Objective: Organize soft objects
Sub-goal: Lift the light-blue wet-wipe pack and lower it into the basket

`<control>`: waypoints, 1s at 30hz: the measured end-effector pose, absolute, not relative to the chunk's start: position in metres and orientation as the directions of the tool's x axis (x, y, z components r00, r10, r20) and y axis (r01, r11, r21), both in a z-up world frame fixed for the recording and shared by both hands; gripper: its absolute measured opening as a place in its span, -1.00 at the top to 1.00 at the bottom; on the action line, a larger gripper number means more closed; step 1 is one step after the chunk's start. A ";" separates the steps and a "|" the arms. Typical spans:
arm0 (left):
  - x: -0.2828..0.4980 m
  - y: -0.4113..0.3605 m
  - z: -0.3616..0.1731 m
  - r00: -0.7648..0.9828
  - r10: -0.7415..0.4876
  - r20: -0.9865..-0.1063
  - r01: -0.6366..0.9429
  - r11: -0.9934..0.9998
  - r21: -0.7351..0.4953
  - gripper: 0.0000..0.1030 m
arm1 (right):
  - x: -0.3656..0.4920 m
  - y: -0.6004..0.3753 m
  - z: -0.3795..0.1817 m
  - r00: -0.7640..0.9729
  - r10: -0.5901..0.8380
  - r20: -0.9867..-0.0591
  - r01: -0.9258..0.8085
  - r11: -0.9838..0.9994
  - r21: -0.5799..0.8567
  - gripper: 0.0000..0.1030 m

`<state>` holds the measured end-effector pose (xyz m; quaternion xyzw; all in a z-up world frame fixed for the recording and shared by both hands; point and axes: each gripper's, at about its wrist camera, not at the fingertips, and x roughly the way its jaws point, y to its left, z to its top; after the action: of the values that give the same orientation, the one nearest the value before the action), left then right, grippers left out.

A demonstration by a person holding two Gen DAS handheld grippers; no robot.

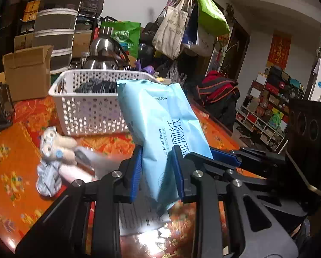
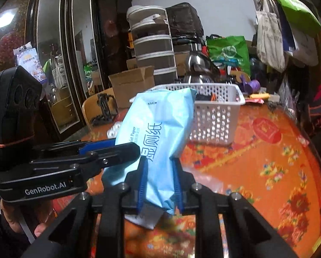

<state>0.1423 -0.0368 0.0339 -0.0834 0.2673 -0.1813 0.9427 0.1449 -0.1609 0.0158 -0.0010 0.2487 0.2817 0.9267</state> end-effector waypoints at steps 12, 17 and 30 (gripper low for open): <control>0.211 -0.023 0.118 0.817 -0.376 -0.438 0.313 0.926 -0.211 0.51 | 0.207 -0.149 0.080 0.736 0.536 -0.413 -0.532 0.836 0.137 0.59; 0.259 -0.018 0.141 0.813 -0.364 -0.454 0.301 0.931 -0.208 0.51 | 0.250 -0.147 0.103 0.732 0.543 -0.411 -0.532 0.833 0.153 0.59; 0.380 -0.013 0.110 0.758 -0.321 -0.568 0.238 0.947 -0.218 0.51 | 0.363 -0.133 0.087 0.676 0.532 -0.510 -0.503 0.839 0.208 0.60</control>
<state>0.3804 -0.0135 0.1099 -0.0663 0.3145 -0.1494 0.9351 0.3629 -0.1331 0.0869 0.0251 0.2864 0.2827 0.9151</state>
